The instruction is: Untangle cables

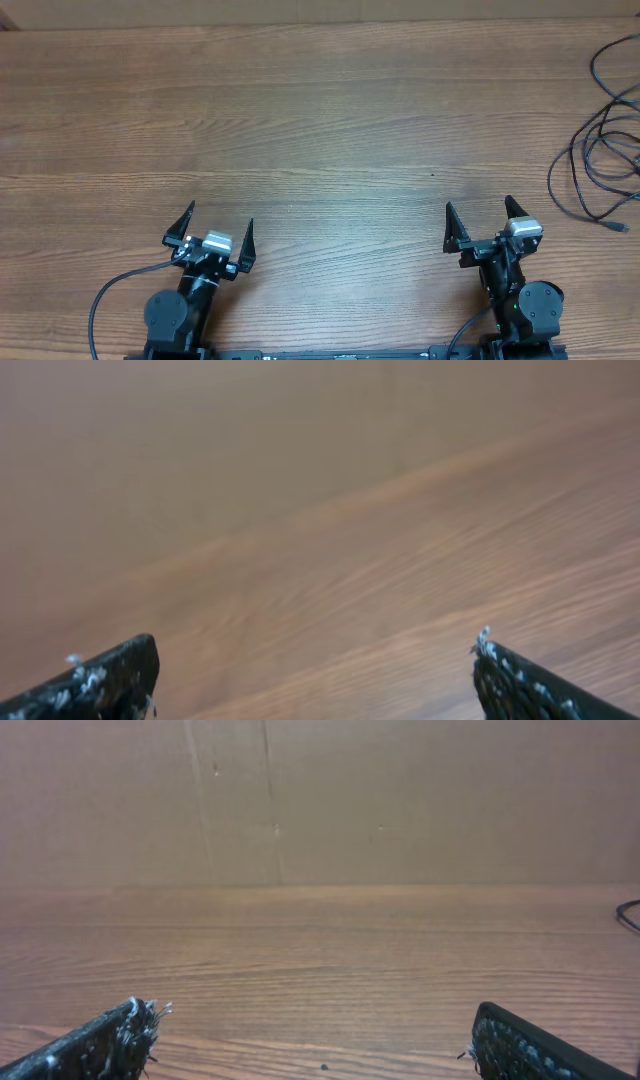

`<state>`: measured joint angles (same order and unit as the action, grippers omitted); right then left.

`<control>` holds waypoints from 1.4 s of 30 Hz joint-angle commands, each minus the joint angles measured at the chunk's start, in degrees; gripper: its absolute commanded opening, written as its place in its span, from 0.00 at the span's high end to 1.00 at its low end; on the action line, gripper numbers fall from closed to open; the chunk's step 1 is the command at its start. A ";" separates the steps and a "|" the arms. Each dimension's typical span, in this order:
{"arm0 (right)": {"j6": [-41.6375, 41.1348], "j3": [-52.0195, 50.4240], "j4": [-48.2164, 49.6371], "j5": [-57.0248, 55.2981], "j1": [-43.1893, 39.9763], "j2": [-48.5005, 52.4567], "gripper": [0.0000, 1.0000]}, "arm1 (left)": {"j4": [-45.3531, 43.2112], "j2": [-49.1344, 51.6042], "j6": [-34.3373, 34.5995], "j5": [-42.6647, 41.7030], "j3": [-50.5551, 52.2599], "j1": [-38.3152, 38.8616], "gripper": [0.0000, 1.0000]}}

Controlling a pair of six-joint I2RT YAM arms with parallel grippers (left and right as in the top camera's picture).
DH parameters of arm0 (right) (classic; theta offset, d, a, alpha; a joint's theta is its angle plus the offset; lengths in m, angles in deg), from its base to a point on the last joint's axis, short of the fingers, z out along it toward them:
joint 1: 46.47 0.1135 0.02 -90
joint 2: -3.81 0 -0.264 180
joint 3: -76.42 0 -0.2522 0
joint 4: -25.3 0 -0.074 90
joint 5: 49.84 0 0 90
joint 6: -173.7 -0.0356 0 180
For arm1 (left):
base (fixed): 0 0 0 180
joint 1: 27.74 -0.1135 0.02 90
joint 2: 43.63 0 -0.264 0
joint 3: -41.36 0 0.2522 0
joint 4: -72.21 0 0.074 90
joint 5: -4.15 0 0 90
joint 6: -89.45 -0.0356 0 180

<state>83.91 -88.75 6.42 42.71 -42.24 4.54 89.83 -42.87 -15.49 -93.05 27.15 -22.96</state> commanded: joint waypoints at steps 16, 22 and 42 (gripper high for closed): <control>-0.22 -0.57 0.39 -0.37 0.31 -0.57 0.00 | -0.72 -0.57 21.55 22.38 0.22 0.11 0.00; -0.22 -0.57 0.42 -0.37 0.31 -0.57 0.00 | -0.81 -0.57 24.33 23.52 0.22 0.11 0.00; -0.22 -0.57 0.42 -0.37 0.31 -0.57 0.00 | -0.87 -0.50 19.41 22.64 0.20 0.11 0.00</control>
<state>83.89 -88.75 6.44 42.73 -42.24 4.50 89.13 -42.87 5.05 -71.04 27.13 -22.96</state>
